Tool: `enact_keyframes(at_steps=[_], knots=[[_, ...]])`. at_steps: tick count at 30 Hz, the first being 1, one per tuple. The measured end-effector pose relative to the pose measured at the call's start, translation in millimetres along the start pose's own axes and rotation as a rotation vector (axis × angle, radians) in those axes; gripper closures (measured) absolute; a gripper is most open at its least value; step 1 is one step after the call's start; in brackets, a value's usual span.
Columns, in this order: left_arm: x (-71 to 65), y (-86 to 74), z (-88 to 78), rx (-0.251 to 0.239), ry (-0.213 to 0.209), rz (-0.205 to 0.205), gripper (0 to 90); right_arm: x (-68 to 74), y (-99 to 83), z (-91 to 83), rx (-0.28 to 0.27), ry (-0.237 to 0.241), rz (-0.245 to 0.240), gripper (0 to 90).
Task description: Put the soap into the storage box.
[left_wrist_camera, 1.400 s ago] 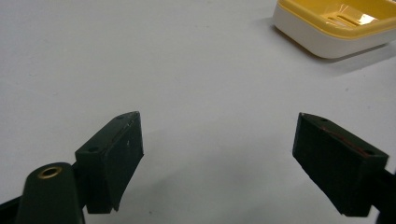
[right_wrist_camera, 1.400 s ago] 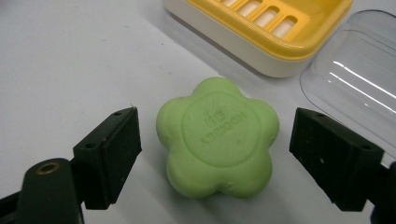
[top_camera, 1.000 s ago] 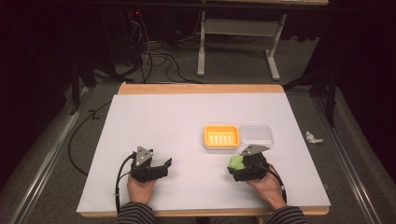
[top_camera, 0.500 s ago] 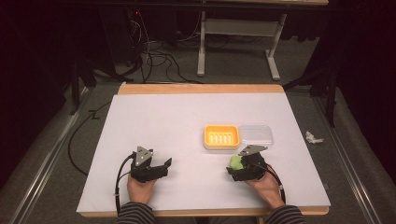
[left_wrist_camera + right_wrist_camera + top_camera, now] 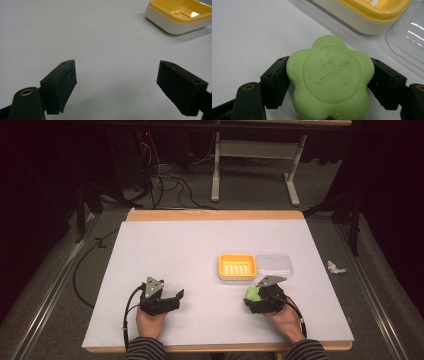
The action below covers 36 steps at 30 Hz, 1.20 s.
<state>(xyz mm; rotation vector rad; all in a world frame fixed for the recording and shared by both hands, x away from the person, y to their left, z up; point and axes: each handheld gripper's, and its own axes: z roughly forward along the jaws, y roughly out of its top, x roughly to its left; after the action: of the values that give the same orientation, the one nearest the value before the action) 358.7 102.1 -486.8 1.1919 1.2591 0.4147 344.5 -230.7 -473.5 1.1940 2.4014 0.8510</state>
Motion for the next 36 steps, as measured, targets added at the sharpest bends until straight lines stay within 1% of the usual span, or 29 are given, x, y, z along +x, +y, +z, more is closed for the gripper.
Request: enact_keyframes(at_steps=[4, 6, 10, 13, 16, 18, 21, 22, 26, 27, 34, 35, 36], knots=[[0.1, 0.0, 0.2, 0.001, 0.000, -0.001, 16.7, -0.2, -0.8, -0.3, -0.004, -0.001, 0.003, 25.2], [0.1, 0.2, 0.2, 0.003, 0.000, -0.005, 16.7, -0.6, -1.5, -0.3, -0.009, 0.001, 0.016, 25.4], [0.1, 0.2, 0.2, 0.003, -0.002, -0.005, 16.9, 0.5, -1.5, -1.3, -0.009, -0.009, 0.016, 25.5], [0.2, 0.3, 0.1, 0.004, -0.003, -0.006, 16.9, -0.1, -2.1, -2.5, -0.012, -0.007, 0.009, 25.6], [0.0, 0.3, 0.0, 0.003, -0.005, -0.007, 16.9, -0.4, -2.2, -2.9, -0.015, -0.005, 0.013, 25.7], [0.1, 0.3, -0.1, 0.002, -0.005, -0.005, 16.9, 0.6, -2.4, -6.4, -0.034, -0.020, 0.014, 25.7], [-0.1, 0.2, -0.3, 0.000, -0.007, -0.003, 16.9, -0.9, -2.1, -11.3, -0.051, -0.024, 0.009, 25.7], [-0.2, 0.1, -0.4, -0.001, -0.007, -0.001, 16.9, -1.6, -2.3, -12.4, -0.064, -0.029, 0.019, 25.7], [-0.7, 0.1, -0.4, -0.005, -0.008, -0.007, 16.8, -6.2, -2.1, -20.5, -0.085, -0.032, 0.034, 25.8], [-0.8, 0.0, -0.5, -0.006, -0.009, -0.005, 16.8, -7.1, -2.2, -21.4, -0.093, -0.034, 0.030, 25.7], [-0.8, 0.0, -0.5, -0.005, -0.010, -0.006, 16.8, -11.7, -3.3, -32.1, -0.104, -0.042, 0.046, 25.7], [-0.4, 0.0, -0.5, -0.002, -0.009, -0.002, 16.8, -13.6, -3.6, -36.1, -0.117, -0.043, 0.056, 25.7], [-0.4, 0.0, -0.5, -0.002, -0.009, -0.002, 16.8, -13.6, -3.6, -36.1, -0.117, -0.043, 0.056, 25.7]])
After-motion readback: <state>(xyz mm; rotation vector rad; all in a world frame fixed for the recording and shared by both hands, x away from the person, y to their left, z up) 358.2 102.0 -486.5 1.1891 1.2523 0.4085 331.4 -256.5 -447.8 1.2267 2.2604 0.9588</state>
